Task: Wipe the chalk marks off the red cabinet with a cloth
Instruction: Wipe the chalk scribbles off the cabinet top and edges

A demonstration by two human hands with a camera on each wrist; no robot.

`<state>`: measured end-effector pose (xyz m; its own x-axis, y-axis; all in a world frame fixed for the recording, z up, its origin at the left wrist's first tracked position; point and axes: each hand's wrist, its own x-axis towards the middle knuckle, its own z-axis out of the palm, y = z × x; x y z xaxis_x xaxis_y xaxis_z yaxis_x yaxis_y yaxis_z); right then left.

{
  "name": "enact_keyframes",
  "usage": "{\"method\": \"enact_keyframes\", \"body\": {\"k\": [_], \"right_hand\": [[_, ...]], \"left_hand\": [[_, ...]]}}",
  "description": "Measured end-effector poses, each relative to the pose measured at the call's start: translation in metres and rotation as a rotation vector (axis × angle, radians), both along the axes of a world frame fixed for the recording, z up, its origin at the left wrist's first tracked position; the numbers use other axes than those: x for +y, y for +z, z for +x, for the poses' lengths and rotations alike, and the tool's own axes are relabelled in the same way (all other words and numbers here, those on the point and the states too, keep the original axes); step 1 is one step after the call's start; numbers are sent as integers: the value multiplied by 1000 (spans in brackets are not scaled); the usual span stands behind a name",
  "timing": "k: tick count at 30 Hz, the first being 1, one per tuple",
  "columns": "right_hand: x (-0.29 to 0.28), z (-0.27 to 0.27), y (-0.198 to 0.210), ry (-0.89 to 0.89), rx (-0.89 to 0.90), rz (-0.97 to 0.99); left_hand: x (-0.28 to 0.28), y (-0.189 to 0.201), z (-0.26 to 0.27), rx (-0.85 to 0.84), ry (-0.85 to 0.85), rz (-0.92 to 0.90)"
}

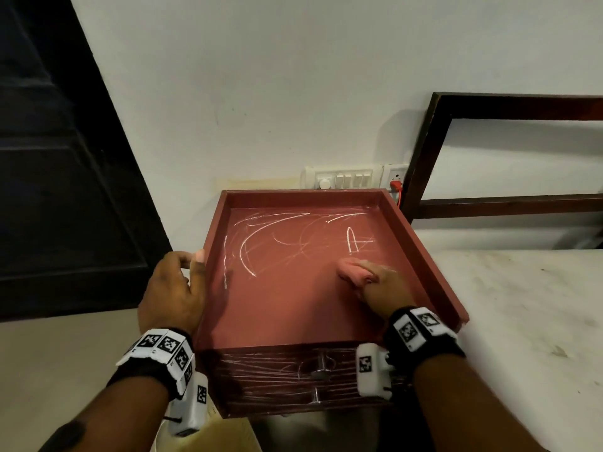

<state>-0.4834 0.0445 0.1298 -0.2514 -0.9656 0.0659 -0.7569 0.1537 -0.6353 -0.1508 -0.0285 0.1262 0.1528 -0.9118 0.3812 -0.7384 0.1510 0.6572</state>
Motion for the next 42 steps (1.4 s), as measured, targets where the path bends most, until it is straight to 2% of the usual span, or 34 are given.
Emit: {"method": "enact_keyframes", "body": {"k": [3, 4, 6, 9, 12, 13, 14, 17, 19, 20, 21, 22, 24, 25, 26, 27, 30, 34, 36, 38, 42], "right_hand": [[-36, 89, -8, 328, 103, 27], [-41, 116, -17, 372, 84, 37], [-31, 161, -18, 345, -29, 49], [-3, 179, -13, 360, -125, 43], [19, 156, -2, 418, -240, 101], [28, 146, 2, 374, -353, 122], [38, 134, 8, 311, -547, 137], [66, 95, 21, 137, -1273, 80], [74, 66, 21, -38, -1483, -13], [74, 52, 19, -105, -1496, -76], [73, 40, 12, -164, -1388, -157], [71, 30, 4, -206, -1150, -210], [73, 18, -3, -186, -500, -266], [73, 16, -6, -147, -248, -271], [74, 15, -8, -106, -83, -264], [77, 15, -8, -95, -5, -235], [80, 23, -2, -137, -9, -75], [75, 48, -5, -15, 71, -31], [68, 75, -3, 66, 124, -3], [56, 108, 1, 160, 165, 3], [10, 178, 6, 341, 260, -58]], "left_hand": [[0, 1, -1, -9, 16, 4], [2, 1, -1, -23, 20, 7], [4, 0, 0, -54, 25, 7], [6, 2, 0, -68, -8, 19], [4, 3, -1, -101, -73, 60], [5, 2, 0, -115, -90, 70], [6, 0, 2, -114, -108, 76], [20, -9, 2, -7, -115, 74], [39, -20, 0, 109, -88, 43], [49, -25, -2, 165, -68, 22], [62, -30, -5, 211, -41, 18], [72, -35, -7, 252, -18, 15], [94, -37, -10, 340, -1, 19], [104, -36, -10, 384, -2, 28], [113, -35, -10, 428, -9, 44], [120, -34, -8, 466, -18, 53], [125, -34, -2, 546, -5, 71], [107, -34, 2, 657, 53, 127], [98, -35, 6, 685, 68, 142], [91, -37, 8, 645, 74, 154], [80, -40, 19, 633, 53, 159]]}}
